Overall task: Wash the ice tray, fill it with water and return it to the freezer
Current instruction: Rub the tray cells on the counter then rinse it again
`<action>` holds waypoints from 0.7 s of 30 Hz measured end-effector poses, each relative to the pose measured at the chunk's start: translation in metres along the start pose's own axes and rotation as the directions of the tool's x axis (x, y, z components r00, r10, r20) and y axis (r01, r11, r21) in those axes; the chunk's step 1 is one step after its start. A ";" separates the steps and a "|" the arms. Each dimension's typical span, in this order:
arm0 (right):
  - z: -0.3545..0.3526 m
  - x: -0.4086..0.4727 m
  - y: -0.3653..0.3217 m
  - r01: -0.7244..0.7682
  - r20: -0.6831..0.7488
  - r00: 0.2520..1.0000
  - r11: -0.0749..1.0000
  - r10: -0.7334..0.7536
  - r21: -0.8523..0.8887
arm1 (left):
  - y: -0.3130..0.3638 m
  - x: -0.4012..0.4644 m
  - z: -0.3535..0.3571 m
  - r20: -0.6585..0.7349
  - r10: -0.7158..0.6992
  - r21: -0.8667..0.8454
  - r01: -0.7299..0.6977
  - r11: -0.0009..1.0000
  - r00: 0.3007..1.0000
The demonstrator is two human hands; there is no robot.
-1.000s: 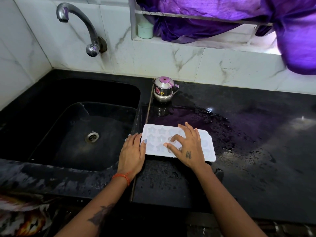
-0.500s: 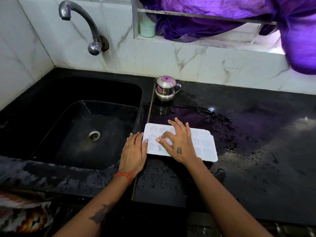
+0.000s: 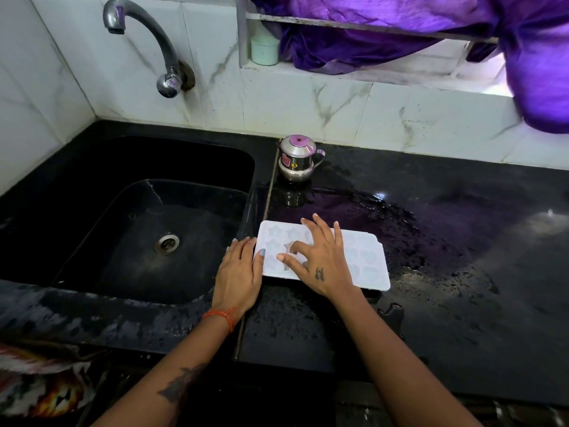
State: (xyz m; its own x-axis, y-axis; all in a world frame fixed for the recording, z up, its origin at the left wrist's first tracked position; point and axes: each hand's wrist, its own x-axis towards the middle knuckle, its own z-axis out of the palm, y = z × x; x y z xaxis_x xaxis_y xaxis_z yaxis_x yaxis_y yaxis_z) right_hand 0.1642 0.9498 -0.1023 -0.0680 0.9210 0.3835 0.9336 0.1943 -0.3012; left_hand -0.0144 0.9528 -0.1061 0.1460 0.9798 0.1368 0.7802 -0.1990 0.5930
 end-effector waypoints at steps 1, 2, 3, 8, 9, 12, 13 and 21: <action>0.001 0.000 0.000 0.001 -0.008 1.000 1.000 -0.001 -0.013 | 0.000 0.000 0.000 0.002 -0.003 0.000 0.003 1.000 1.000; 0.001 0.000 0.000 0.000 -0.014 1.000 1.000 -0.001 -0.023 | 0.000 0.000 0.000 0.007 -0.007 0.001 0.007 1.000 1.000; 0.001 0.000 0.000 -0.002 -0.015 1.000 1.000 0.001 -0.027 | 0.001 0.000 0.001 0.010 -0.009 0.001 0.009 1.000 1.000; 0.001 0.000 0.001 -0.005 0.011 1.000 1.000 0.005 -0.005 | 0.000 0.000 0.001 0.005 -0.007 -0.006 0.007 1.000 1.000; 0.001 0.000 0.000 -0.005 0.018 1.000 1.000 0.005 0.006 | -0.001 0.000 0.001 0.005 -0.006 -0.006 0.006 1.000 1.000; 0.000 0.000 0.000 -0.006 0.048 0.999 0.999 0.005 0.033 | 0.000 0.001 0.001 0.007 -0.003 -0.003 0.003 1.000 1.000; 0.000 0.000 0.001 -0.006 0.053 0.999 0.999 0.004 0.036 | 0.000 0.001 0.001 0.007 -0.003 -0.002 0.003 1.000 1.000; 0.002 0.000 0.002 0.002 -0.007 1.000 0.998 -0.001 0.061 | 0.000 0.000 0.001 0.006 -0.002 -0.004 0.002 1.000 1.000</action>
State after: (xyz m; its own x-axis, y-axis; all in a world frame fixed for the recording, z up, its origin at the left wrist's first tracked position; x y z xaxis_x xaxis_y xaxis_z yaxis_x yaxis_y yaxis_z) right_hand 0.1653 0.9507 -0.1043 -0.0665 0.9183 0.3904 0.9102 0.2161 -0.3533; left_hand -0.0140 0.9532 -0.1065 0.1480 0.9803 0.1306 0.7783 -0.1969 0.5962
